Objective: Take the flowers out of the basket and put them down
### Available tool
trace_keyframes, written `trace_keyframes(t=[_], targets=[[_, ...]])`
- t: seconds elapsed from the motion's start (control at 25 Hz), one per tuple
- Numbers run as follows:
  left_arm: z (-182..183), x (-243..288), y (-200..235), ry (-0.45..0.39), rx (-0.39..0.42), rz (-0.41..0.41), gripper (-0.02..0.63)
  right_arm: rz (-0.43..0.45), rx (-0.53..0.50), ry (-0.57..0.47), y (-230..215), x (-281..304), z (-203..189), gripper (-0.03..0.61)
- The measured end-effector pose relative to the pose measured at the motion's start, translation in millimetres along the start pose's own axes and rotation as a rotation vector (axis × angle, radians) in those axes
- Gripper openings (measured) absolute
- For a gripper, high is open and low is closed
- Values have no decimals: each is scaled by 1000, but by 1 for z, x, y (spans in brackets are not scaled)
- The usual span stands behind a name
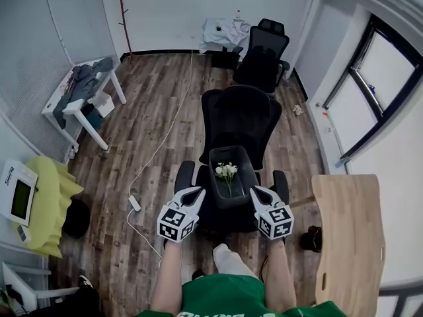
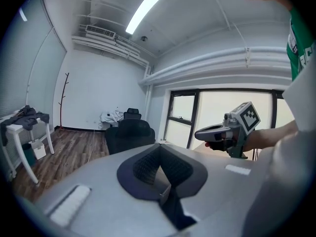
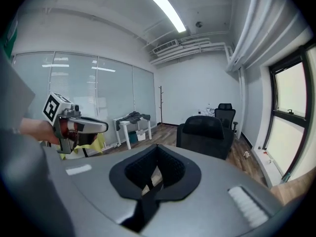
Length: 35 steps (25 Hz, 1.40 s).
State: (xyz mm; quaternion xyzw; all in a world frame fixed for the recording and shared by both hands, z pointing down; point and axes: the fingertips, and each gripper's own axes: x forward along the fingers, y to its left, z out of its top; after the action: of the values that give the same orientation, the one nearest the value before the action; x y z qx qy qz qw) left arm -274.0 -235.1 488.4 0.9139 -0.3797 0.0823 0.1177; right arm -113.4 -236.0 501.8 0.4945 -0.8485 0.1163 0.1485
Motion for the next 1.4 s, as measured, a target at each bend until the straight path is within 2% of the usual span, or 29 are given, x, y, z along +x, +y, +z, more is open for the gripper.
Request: trace_keyframes(t=[0.24,0.44,0.76,0.92,1.2,1.4], targets=[[26,65,26,3,7,3,15,30,44,-18,-55,46,28,6],[34,117,44,37,16,10,15,15,-46,31,-98,77,38,6],[50,180,59,56,24,19,15,42,-19,20,-157,116,58,6],[50,195,65,46,-1,42,15,64,-13,7,-168,128,65,6],[35,199,80,65,-27,86,15,104,-1,27,-168,146,53,6],[40,201,87,32,-43,94,15,108,19,32,-169,151,47,6]])
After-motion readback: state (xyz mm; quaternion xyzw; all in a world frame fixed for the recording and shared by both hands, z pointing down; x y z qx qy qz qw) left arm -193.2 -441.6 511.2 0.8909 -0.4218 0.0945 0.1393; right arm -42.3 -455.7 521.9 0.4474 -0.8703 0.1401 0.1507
